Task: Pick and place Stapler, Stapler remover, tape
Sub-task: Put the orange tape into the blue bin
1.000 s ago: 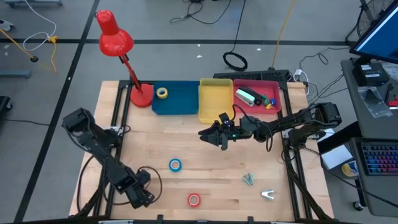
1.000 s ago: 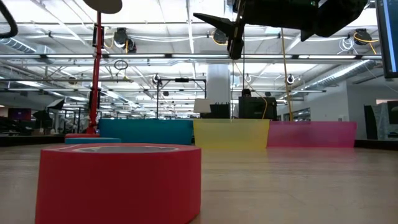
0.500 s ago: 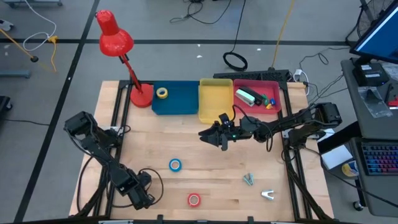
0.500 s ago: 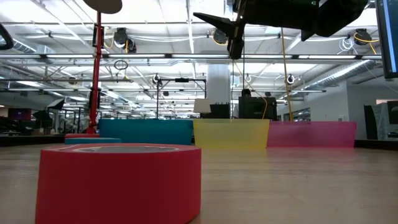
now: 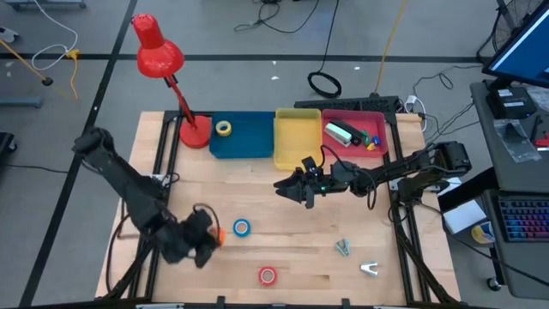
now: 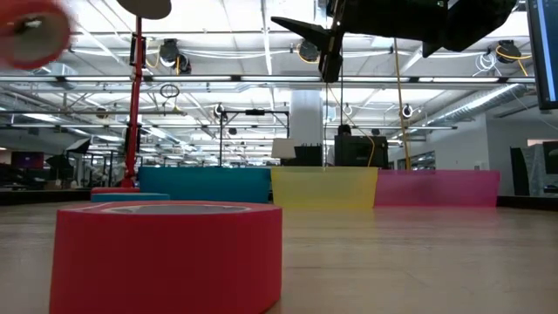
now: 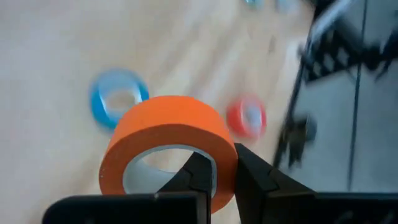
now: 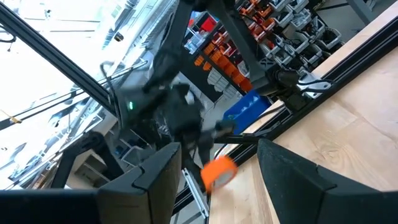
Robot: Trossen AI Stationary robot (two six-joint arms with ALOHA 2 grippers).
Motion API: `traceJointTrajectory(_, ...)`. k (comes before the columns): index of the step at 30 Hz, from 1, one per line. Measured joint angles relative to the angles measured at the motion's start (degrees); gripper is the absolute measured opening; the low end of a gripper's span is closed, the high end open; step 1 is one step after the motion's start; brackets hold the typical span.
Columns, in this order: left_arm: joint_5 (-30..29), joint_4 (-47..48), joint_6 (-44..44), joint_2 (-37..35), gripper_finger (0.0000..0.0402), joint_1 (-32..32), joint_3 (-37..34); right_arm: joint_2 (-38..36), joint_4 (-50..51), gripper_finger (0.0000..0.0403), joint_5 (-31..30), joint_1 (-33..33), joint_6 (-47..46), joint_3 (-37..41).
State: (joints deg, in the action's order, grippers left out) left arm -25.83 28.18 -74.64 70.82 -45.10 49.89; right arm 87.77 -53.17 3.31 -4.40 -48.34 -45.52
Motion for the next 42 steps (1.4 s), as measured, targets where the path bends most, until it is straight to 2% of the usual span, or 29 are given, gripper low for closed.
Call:
traceJointTrajectory(4, -3.4, 0.1, 9.8, -2.7, 0.0033, 8.5, 0.0, 0.0, 0.0, 0.0204, 0.0, 0.0, 0.6, 0.0)
traceJointTrajectory(8, -1.4, 0.5, 20.4, -2.6, 0.0033, 19.4, 1.8, 0.0, 0.0, 0.0205, -0.1, 0.0, 1.2, 0.0)
traceJointTrajectory(14, 0.4, 4.1, 33.0, -0.6, 0.0033, 36.2, 8.6, 0.0, 0.0, 0.0204, -0.1, 0.0, 2.9, 0.0)
traceJointTrajectory(21, 2.2, 6.5, 45.3, 5.0, 0.0033, 53.1, 16.4, 0.0, -0.1, 0.0205, -0.2, 0.1, 4.7, 0.0)
traceJointTrajectory(30, 10.3, 5.7, 51.8, 16.9, 0.0033, 69.2, 19.0, 0.0, -0.1, 0.0201, -0.3, 0.4, 6.1, 0.0)
traceJointTrajectory(37, 17.9, 2.7, 52.3, 26.3, 0.0033, 76.9, 19.0, 0.0, -0.1, 0.0201, -0.3, 0.4, 6.0, 0.0)
traceJointTrajectory(42, 20.7, 2.6, 52.0, 30.1, 0.0033, 80.5, 19.0, 0.0, -0.1, 0.0201, -0.3, 0.4, 6.0, 0.0)
